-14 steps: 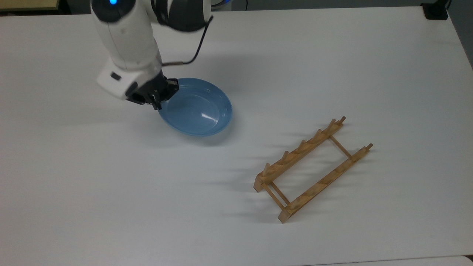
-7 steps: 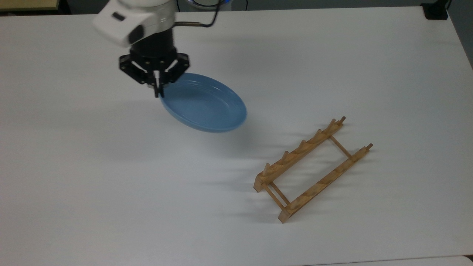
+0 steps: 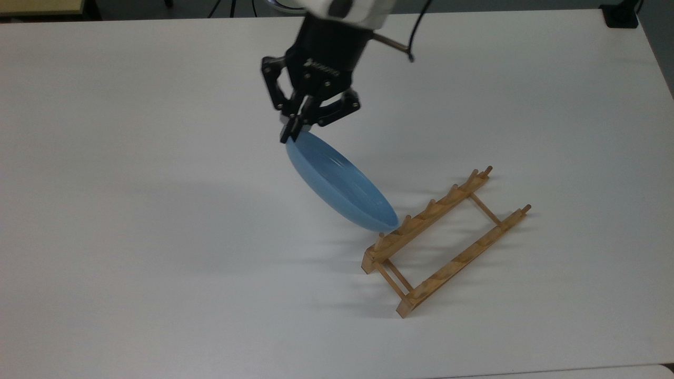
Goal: Place plate in plate rack
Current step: 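Carry the upright plate over the wooden rack and lower it between pegs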
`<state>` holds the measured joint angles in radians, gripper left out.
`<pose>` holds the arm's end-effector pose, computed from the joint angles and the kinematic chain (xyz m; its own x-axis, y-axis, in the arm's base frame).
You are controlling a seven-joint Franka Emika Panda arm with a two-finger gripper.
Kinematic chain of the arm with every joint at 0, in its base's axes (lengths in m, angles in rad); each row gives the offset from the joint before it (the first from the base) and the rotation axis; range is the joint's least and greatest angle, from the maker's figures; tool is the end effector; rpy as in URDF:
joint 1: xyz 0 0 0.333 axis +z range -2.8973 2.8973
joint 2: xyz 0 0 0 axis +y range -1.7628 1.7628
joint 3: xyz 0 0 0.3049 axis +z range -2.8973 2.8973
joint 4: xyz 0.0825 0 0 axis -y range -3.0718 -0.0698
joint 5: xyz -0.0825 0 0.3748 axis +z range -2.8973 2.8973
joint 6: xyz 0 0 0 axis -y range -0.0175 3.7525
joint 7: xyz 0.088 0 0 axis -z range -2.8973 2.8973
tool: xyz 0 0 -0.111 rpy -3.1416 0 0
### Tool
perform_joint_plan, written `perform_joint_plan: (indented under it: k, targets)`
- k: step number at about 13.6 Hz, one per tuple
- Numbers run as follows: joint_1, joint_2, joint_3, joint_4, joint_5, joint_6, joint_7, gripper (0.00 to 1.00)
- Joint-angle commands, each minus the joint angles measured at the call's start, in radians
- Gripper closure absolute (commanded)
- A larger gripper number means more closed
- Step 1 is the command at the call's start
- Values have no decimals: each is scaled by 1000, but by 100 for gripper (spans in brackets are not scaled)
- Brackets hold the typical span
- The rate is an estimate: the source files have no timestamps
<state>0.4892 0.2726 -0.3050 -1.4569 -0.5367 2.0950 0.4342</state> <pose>0.6537 0.1215 0.5710 0.8665 0.0794 0.4929 -0.1469 -0.9030 0.4038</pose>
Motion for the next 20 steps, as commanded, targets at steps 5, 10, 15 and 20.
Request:
perform_joint_plan:
  k: [5, 10, 15, 20]
  targets:
    - [188, 39, -22, 76, -244, -3, 239, 100]
    - [282, 109, -22, 76, -356, -15, 319, 100]
    - [313, 165, -19, 70, -381, -43, 324, 100]
    - [310, 200, 10, 62, -376, -44, 324, 100]
